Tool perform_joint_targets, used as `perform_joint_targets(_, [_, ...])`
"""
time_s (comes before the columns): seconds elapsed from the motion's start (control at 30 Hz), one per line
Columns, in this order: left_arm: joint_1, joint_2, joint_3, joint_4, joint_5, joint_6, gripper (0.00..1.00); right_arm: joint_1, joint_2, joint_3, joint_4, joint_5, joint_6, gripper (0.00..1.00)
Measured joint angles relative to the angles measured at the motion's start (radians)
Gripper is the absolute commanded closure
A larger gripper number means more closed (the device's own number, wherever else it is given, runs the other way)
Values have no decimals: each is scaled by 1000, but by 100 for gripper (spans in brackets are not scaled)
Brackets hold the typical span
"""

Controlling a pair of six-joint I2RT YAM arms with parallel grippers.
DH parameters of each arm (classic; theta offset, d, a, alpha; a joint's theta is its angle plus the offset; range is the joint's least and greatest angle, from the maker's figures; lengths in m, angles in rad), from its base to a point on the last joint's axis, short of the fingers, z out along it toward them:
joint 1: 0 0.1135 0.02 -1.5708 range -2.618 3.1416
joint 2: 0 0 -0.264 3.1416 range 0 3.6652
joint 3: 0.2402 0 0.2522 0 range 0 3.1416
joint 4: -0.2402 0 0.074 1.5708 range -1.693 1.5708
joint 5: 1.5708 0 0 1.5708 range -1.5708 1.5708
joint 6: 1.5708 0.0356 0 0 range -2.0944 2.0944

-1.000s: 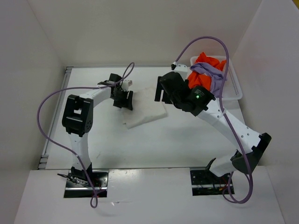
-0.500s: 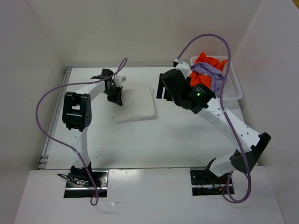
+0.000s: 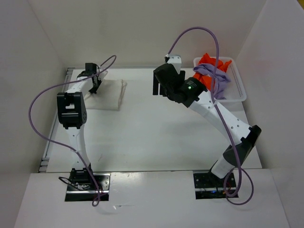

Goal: Fold and stack the t-shirts
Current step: Put the neatly folded tshirt into the corner of the board with the left arm

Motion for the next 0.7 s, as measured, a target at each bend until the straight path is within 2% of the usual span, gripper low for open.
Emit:
perform_joint_targets(0.1, [45, 68, 87, 24, -69, 59, 100, 0, 34, 32, -8, 4, -18, 16])
perform_joint_targets(0.33, [153, 307, 490, 16, -145, 104, 100, 0, 157, 165, -58, 16, -44, 16])
perform_joint_targets(0.4, [178, 405, 675, -42, -155, 101, 100, 0, 200, 220, -85, 21, -48, 16])
perform_joint_targets(0.47, [196, 582, 1018, -109, -168, 103, 100, 0, 249, 277, -121, 30, -51, 16])
perform_joint_targets(0.5, [201, 637, 1113, -98, -179, 113, 100, 0, 275, 306, -136, 34, -54, 16])
perform_joint_targets(0.53, [206, 645, 1125, -98, -185, 124, 96, 2, 298, 335, -154, 40, -55, 16])
perform_joint_targets(0.57, [209, 646, 1129, -122, -185, 130, 90, 5, 322, 360, -167, 45, -58, 16])
perform_joint_targets(0.6, [211, 653, 1148, -147, -182, 140, 78, 5, 344, 388, -186, 48, -61, 16])
perform_joint_targets(0.63, [211, 669, 1180, -168, -181, 149, 29, 5, 367, 414, -205, 50, -64, 16])
perform_joint_targets(0.7, [208, 690, 1226, -192, -179, 154, 9, 5, 410, 467, -236, 54, -67, 16])
